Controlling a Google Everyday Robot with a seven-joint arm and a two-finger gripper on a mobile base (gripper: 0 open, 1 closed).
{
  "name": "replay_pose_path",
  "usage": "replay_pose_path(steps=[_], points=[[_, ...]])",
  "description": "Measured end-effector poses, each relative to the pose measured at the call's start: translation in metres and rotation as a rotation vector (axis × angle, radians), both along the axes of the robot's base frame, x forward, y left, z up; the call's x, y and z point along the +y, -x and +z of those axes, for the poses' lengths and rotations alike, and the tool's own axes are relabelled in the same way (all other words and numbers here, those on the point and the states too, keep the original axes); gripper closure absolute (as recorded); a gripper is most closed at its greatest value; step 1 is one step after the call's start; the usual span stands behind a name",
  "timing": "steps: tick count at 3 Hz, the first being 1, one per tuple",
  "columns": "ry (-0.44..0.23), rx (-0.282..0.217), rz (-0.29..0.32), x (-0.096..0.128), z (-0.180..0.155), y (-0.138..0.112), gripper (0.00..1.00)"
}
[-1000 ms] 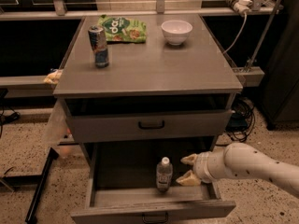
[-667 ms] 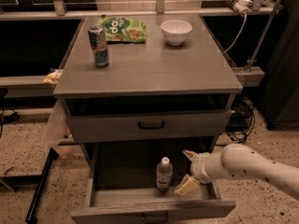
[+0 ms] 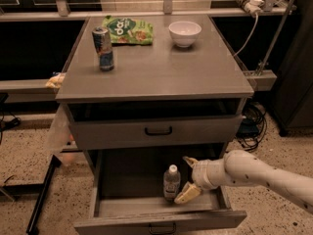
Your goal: Pick blue plastic bottle from bottom drawer and place on counter
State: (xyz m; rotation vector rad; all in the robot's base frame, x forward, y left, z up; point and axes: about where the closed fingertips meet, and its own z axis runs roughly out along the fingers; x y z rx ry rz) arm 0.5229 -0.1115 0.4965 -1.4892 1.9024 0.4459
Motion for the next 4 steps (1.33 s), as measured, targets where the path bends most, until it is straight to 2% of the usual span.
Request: replay_pose_path(steps=[1, 2, 4], points=[[-0.026, 0.004, 0.035, 0.015, -0.012, -0.005, 0.13], [-0.037, 0.013, 0.067, 0.025, -0.025, -0.01, 0.19], [-0.04, 0.015, 0.069, 0.026, -0.026, -0.01, 0.66]])
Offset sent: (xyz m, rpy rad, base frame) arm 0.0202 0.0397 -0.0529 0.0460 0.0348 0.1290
